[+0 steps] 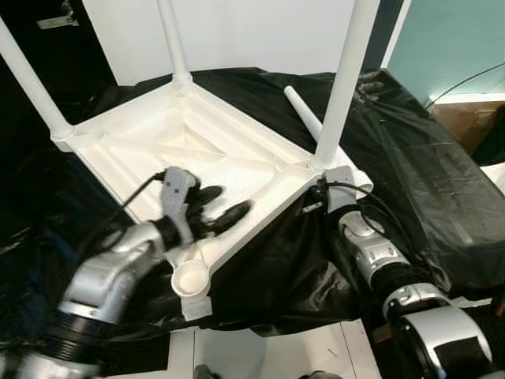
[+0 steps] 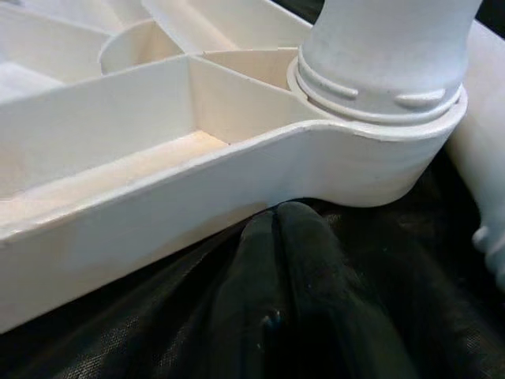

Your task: Building children table

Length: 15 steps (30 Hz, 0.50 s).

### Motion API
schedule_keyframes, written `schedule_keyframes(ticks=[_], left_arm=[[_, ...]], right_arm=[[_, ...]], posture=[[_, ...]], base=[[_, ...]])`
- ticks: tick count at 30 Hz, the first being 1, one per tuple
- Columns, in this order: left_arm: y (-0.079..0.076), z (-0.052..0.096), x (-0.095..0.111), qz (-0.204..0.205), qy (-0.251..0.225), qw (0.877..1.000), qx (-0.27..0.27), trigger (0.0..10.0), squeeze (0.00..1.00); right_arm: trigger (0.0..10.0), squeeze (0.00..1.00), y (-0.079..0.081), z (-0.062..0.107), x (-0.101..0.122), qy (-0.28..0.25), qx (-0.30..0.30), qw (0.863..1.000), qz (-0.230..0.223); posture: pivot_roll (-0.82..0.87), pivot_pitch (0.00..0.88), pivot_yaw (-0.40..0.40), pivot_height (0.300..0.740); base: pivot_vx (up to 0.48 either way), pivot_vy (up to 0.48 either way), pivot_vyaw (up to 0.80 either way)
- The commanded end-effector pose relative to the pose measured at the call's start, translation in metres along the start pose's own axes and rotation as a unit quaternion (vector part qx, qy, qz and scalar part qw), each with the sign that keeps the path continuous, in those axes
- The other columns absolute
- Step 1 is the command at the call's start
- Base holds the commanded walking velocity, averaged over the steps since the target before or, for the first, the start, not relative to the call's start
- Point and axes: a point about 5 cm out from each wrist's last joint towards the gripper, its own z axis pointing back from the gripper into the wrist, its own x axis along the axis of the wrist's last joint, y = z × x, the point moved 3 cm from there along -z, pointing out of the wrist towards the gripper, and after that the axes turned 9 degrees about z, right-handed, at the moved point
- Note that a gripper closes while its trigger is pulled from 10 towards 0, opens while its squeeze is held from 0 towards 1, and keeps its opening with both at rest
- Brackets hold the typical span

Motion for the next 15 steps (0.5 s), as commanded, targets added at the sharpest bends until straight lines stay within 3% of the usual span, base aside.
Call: schedule_keyframes(ticks=[1, 2, 4, 7, 11, 15], left_arm=[[-0.028, 0.011, -0.015, -0.007, 0.061, 0.975, -0.215, 10.0, 0.00], [-0.019, 0.014, -0.013, -0.005, 0.062, 0.977, -0.205, 10.0, 0.00], [-0.019, 0.014, -0.013, -0.005, 0.062, 0.977, -0.205, 10.0, 0.00], [-0.003, 0.024, -0.003, -0.006, 0.058, 0.979, -0.198, 10.0, 0.00], [0.002, 0.028, 0.000, -0.007, 0.056, 0.977, -0.206, 10.0, 0.00], [0.014, 0.046, 0.023, 0.004, 0.048, 0.970, -0.239, 10.0, 0.00]], right_arm=[[10.0, 0.00, 0.012, 0.003, -0.010, 0.020, 0.017, 1.000, -0.009], [10.0, 0.00, 0.017, 0.006, -0.009, 0.015, 0.021, 1.000, -0.013], [10.0, 0.00, 0.017, 0.006, -0.009, 0.015, 0.021, 1.000, -0.013], [10.0, 0.00, 0.029, 0.013, -0.007, 0.004, 0.033, 0.999, -0.024], [10.0, 0.00, 0.033, 0.017, -0.007, 0.003, 0.037, 0.999, -0.027], [10.0, 0.00, 0.040, 0.026, -0.020, 0.020, 0.038, 0.998, -0.034]], posture=[[-0.07, 0.035, 0.043, 0.740], [-0.07, 0.037, 0.043, 0.740], [-0.07, 0.037, 0.043, 0.740], [-0.07, 0.038, 0.041, 0.740], [-0.07, 0.038, 0.042, 0.740], [-0.08, 0.036, 0.048, 0.740]], base=[[0.000, 0.000, 0.00], [0.000, 0.000, 0.00], [0.000, 0.000, 0.00], [0.000, 0.000, 0.00], [0.000, 0.000, 0.00], [0.000, 0.000, 0.00]])
